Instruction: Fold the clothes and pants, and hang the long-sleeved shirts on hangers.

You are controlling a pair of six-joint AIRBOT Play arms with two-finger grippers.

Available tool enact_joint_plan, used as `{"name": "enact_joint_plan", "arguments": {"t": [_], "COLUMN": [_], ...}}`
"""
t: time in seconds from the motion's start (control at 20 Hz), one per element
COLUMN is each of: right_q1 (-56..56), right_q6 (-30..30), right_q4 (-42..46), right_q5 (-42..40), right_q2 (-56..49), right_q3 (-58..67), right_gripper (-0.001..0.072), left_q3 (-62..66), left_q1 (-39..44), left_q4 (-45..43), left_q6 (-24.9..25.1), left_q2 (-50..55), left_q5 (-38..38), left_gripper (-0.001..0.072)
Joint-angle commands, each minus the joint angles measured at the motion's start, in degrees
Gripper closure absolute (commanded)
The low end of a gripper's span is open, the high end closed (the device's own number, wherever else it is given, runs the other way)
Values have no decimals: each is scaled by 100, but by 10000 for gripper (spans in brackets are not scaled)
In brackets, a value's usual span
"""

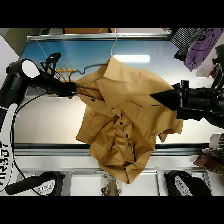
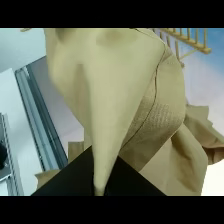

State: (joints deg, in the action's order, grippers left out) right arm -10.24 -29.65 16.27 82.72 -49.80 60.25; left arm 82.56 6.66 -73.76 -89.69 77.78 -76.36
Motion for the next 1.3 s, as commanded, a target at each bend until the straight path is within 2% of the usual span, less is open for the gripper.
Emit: {"name": "enact_joint_plan", "arguments": {"t": [0.0,0.35,0.6,0.85,1.05,1.25], "right_q1": [2,2,2,2,2,4], "right_q6": [-208,-365,-428,-428,-566,-822], "right_q4": [566,1276,1375,1375,1375,1370], "right_q5": [26,-42,-452,-494,-697,-1272], "right_q2": [26,55,55,52,55,57], "right_q3": [7,7,7,7,7,7], "right_gripper": [705,705,705,705,705,705], "left_q3": [4,17,15,17,17,15], "left_q1": [-46,-46,-28,203,822,1978], "left_q4": [-24,-28,-33,-184,-713,-1521], "left_q6": [42,42,39,-22,-389,-994], "left_q2": [2,-280,-1228,-2365,-3036,-3488], "left_q5": [-15,188,341,796,809,741], "left_gripper": [694,694,695,696,696,695]}}
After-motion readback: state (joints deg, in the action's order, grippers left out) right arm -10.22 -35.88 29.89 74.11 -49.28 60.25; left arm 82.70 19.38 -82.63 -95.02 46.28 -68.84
